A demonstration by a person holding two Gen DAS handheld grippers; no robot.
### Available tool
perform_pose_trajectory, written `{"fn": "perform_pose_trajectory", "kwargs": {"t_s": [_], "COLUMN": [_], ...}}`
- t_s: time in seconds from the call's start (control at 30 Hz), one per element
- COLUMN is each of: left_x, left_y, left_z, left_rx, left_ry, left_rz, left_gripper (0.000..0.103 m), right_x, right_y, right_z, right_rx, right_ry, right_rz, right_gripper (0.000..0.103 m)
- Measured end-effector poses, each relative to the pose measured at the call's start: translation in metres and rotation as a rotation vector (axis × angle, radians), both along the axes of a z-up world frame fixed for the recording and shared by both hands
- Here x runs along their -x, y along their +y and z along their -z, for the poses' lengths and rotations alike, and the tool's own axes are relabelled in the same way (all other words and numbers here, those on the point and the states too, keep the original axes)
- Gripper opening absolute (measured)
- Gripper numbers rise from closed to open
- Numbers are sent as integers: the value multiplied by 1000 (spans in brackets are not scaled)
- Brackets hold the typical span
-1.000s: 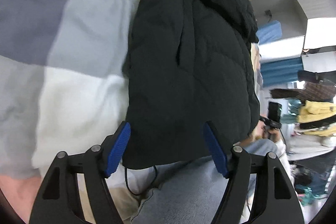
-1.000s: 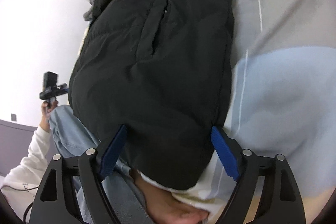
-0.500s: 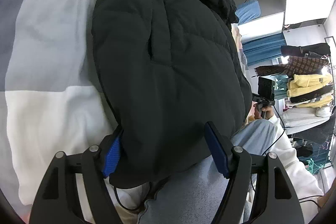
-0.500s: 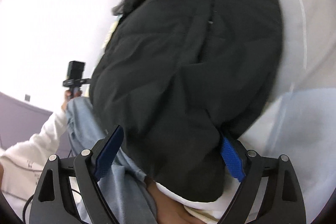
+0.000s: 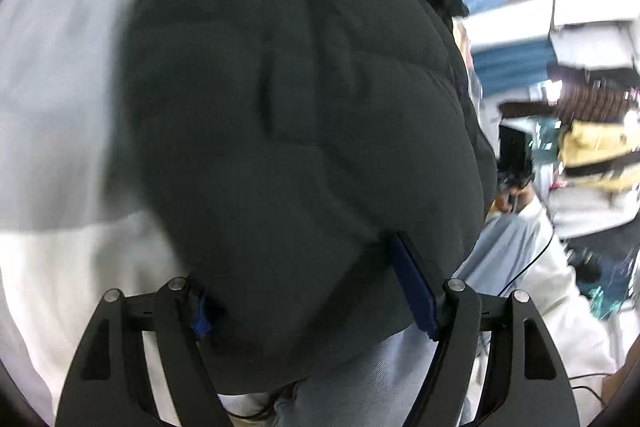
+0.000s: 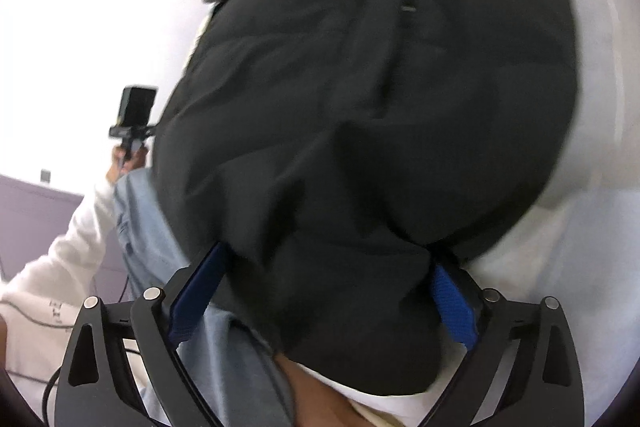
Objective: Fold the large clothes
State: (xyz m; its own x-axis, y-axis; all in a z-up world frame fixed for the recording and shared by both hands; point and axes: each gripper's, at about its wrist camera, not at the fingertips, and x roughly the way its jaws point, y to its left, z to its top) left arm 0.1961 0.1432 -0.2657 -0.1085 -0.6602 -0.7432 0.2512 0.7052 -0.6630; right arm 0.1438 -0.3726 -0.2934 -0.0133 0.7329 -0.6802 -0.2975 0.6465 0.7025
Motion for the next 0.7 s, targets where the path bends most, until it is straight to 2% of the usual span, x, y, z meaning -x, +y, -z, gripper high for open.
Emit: {"fn": "perform_pose_trajectory", "kwargs": {"t_s": [0.1,0.23,0.33,0.47,0.57,0.7], "left_x": [-1,-1,-2,-5,-3,-4], "left_y": [-2,6,0,8,9,6], "left_z": [0,3,6,14,14,14], "left_rx": [-56,-67,-73,-97,-120,-127], "left_ry": [-3,24,49,95,95,106], "left_rz": [24,-6,-24,-30,-21,-16], "left_gripper": [75,75,75,77,77,77], "right_x": [-2,0,5,2,7,12], "right_y": [-9,-31,-39,-41,-49,-51], "right_z": [9,13,15,19,21,19], "right_rx": [26,3,0,10,48,39], "right_ry": [40,69,82,169,225,229], "right_rz": [25,92,98,112,109,114], "right_gripper": [98,95,96,96,95,96]}}
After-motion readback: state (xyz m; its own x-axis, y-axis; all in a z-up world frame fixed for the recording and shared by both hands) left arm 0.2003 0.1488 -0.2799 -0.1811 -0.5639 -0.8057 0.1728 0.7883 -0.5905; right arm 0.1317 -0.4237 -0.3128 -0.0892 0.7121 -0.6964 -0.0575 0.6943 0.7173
